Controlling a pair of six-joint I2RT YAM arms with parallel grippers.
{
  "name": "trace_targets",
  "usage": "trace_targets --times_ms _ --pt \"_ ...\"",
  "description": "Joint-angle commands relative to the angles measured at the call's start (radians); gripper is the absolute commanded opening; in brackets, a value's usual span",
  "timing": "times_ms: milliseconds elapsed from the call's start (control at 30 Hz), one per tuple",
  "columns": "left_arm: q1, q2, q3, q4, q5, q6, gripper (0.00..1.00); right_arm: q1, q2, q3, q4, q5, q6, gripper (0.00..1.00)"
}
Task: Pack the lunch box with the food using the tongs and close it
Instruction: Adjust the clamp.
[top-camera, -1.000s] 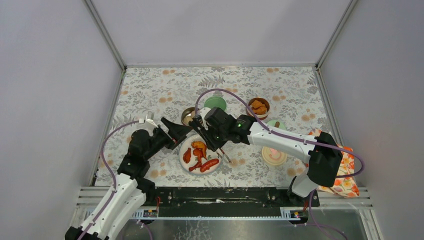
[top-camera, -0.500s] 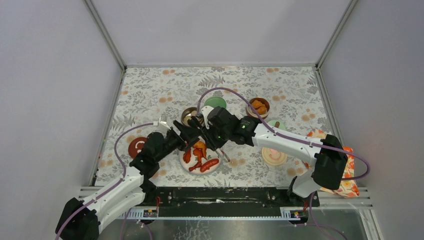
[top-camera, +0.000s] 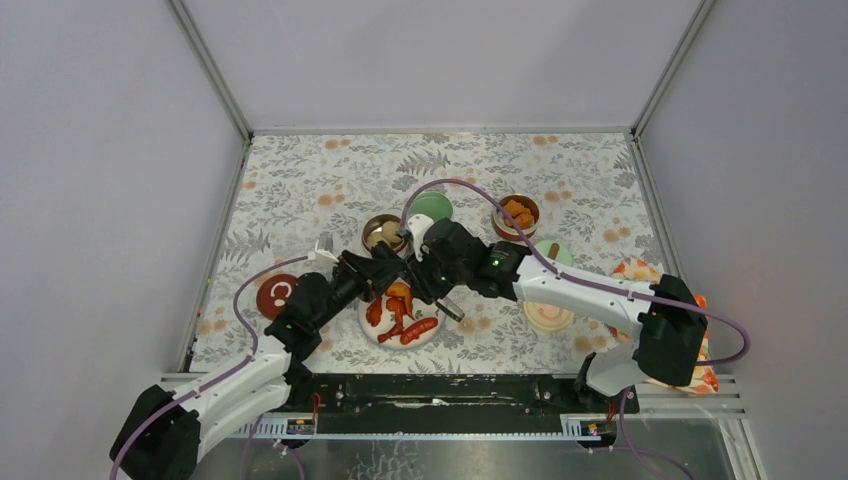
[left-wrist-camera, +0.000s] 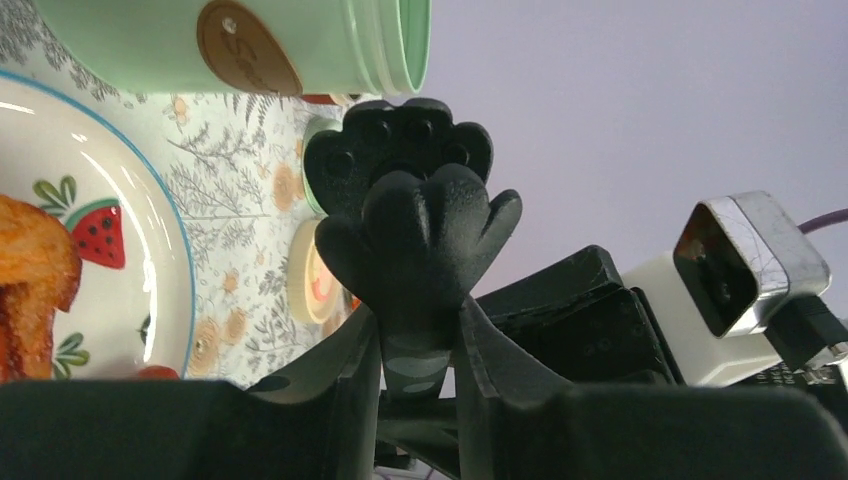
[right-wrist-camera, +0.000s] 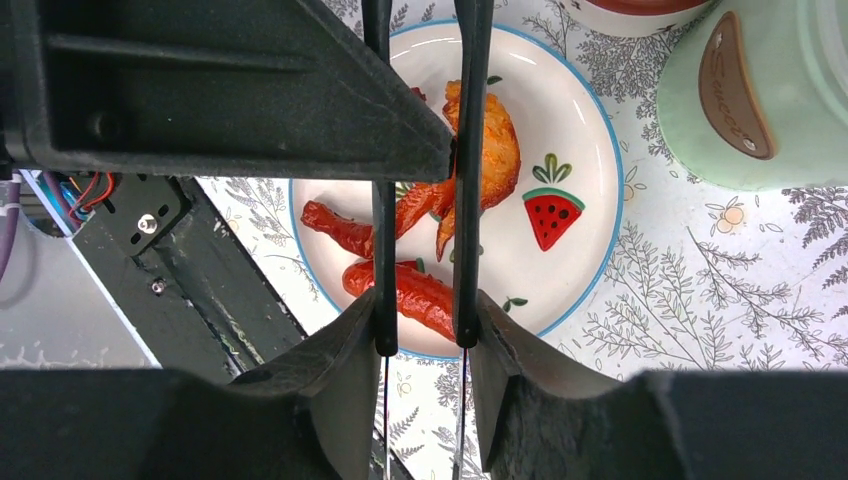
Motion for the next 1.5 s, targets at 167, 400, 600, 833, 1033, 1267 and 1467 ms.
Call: trace_targets --times_ms 167,400,600,833,1033,1267,1467 --pt "-0.020 -0.040 -0.070 0.136 -0.072 -0.207 0.06 -0.004 -0.157 -0.131 0.232 0.034 0.008 0.53" --pt "-0.024 -0.080 -0.079 0.088 -0.110 -0.236 0.03 -0.003 -0.184 -0.146 0.201 0.032 0.006 0.61" --pt "-0.030 -0.076 -0.079 0.085 -0.118 -0.257 0.02 -0.003 -0.193 -0.155 0.196 0.023 0.011 0.57" --pt "-0.038 -0.076 -0.073 0.066 -0.121 -0.258 0.13 -0.002 -0.205 -0.149 0.191 0.031 0.010 0.47" --pt "-0.039 -0.105 -0.071 -0.024 -0.116 -0.246 0.50 -0.002 -0.205 -0.110 0.136 0.056 -0.005 0.43" --pt "-0.038 -0.229 -0.029 -0.298 -0.167 -0.160 0.84 -0.004 -0.187 -0.038 -0.014 0.057 -0.022 0.43" --pt "-0.038 -0.316 0.140 -0.711 -0.317 0.060 0.94 -0.003 -0.153 0.028 -0.172 0.057 -0.017 0.43"
